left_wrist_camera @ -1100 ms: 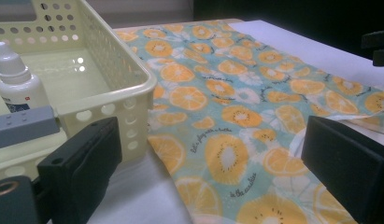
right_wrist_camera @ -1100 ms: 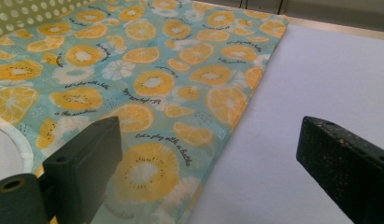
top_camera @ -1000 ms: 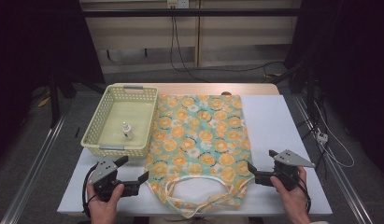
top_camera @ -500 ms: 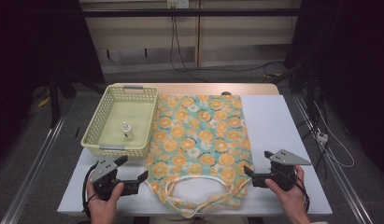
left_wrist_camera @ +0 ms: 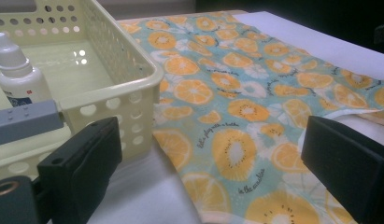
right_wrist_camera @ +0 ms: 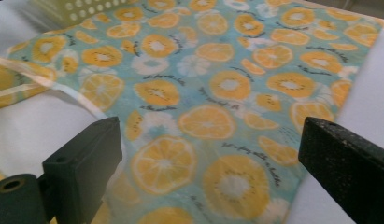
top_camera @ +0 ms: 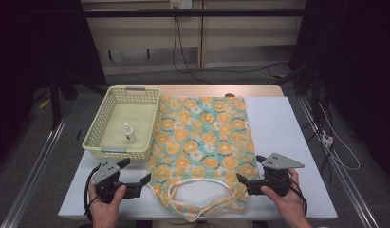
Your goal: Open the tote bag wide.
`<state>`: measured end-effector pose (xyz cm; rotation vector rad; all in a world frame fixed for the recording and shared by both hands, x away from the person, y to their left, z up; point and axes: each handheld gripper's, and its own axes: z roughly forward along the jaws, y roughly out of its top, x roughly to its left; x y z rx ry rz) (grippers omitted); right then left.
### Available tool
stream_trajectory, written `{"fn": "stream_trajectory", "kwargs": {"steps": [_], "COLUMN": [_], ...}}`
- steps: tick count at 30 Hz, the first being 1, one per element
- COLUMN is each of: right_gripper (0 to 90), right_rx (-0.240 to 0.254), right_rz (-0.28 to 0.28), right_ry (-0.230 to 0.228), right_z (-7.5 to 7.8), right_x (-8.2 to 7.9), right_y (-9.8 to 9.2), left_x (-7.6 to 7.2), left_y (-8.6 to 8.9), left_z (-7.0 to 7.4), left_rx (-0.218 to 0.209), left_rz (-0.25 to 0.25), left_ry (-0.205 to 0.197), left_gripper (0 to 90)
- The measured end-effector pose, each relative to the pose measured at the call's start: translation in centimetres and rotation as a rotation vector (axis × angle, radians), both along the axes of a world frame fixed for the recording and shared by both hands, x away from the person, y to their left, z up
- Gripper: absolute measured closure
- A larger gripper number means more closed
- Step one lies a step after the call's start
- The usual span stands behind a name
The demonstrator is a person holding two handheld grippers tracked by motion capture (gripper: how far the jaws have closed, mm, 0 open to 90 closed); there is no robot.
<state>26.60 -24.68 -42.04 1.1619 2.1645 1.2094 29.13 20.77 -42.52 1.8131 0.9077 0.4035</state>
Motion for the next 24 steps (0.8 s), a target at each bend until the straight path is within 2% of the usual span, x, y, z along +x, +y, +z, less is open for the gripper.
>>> {"fn": "stream_trajectory", "kwargs": {"steps": [4,9,11,13,15,16,17,19,24], "right_gripper": [7.2,8.1,8.2,10.8,11.7,14.8,14.8,15.3,15.9], "right_rx": [-0.009,-0.006,-0.020,-0.058,-0.065,-0.101,-0.101,-0.104,-0.113], "right_rz": [0.059,0.126,0.155,0.197,0.217,0.251,0.251,0.307,0.362], "right_ry": [0.016,0.011,0.010,0.009,0.015,0.025,0.025,0.024,0.030], "right_z": [0.4,0.8,1.1,1.4,1.5,1.5,1.5,1.6,2.1], "right_x": [0.2,0.0,-0.2,-0.4,-0.5,-0.6,-0.6,-0.9,-1.7], "right_y": [1.0,2.4,3.2,4.4,4.8,5.8,5.8,7.0,8.2], "left_x": [-0.2,-0.4,-0.4,-0.4,-0.4,-0.4,-0.4,-0.3,-0.3], "left_y": [0.1,0.2,0.1,0.2,0.2,0.2,0.1,0.1,0.0], "left_z": [0.1,0.1,0.0,0.1,0.1,0.1,0.1,0.1,0.1], "left_rx": [0.011,0.015,0.010,0.013,0.015,0.015,0.012,0.016,0.013], "left_rz": [-0.010,-0.009,-0.009,-0.013,-0.013,-0.013,-0.012,-0.014,-0.016], "left_ry": [-0.007,-0.006,-0.001,-0.001,-0.005,-0.004,-0.001,-0.002,-0.003], "left_gripper": [4.9,4.9,4.9,4.9,4.9,4.9,4.9,4.9,4.9]}}
